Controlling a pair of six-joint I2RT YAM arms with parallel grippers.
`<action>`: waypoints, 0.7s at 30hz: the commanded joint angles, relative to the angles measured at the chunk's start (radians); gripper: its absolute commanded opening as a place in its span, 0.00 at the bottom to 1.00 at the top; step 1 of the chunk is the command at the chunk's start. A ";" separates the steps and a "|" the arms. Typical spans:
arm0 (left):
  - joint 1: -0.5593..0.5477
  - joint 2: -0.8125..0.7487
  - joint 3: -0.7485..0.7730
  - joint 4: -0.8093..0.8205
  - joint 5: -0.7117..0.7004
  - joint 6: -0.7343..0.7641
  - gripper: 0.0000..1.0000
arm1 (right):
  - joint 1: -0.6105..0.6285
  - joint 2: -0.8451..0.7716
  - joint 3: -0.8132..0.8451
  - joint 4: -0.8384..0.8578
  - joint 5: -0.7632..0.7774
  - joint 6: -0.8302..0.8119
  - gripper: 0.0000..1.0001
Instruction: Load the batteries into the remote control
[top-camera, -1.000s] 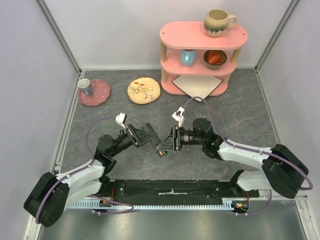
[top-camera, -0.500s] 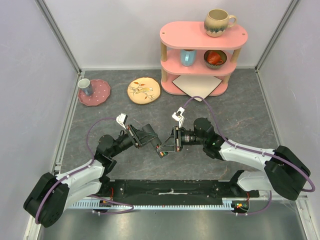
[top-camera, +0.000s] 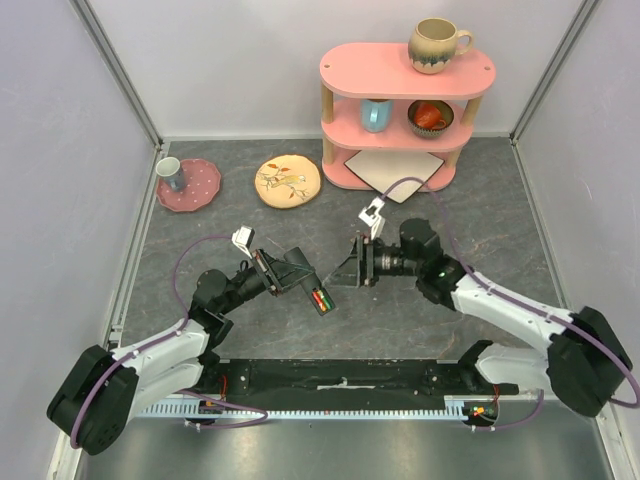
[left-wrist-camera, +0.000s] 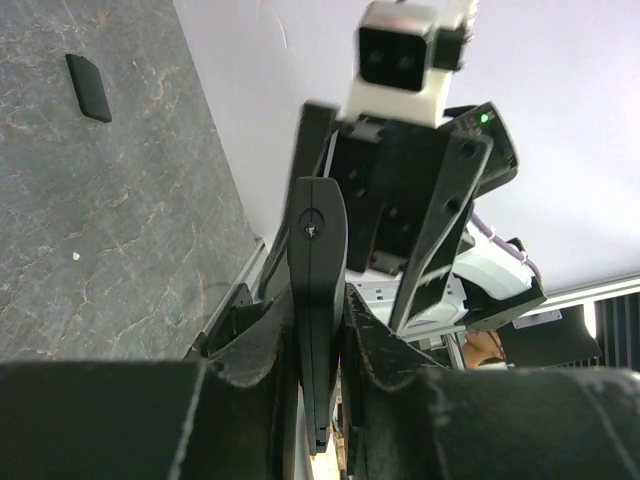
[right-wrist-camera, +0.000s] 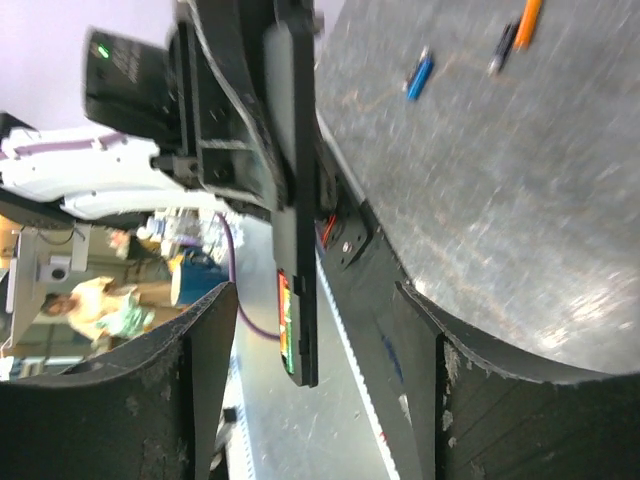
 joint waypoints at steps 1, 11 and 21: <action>0.000 -0.015 0.001 0.052 -0.008 0.014 0.02 | -0.110 -0.107 0.133 -0.172 -0.054 -0.144 0.71; 0.000 -0.012 -0.042 0.059 0.013 0.015 0.02 | -0.179 -0.010 0.265 -0.807 0.977 -0.533 0.66; 0.001 -0.140 -0.063 -0.069 0.043 0.067 0.02 | -0.308 0.238 0.255 -0.709 1.029 -0.495 0.70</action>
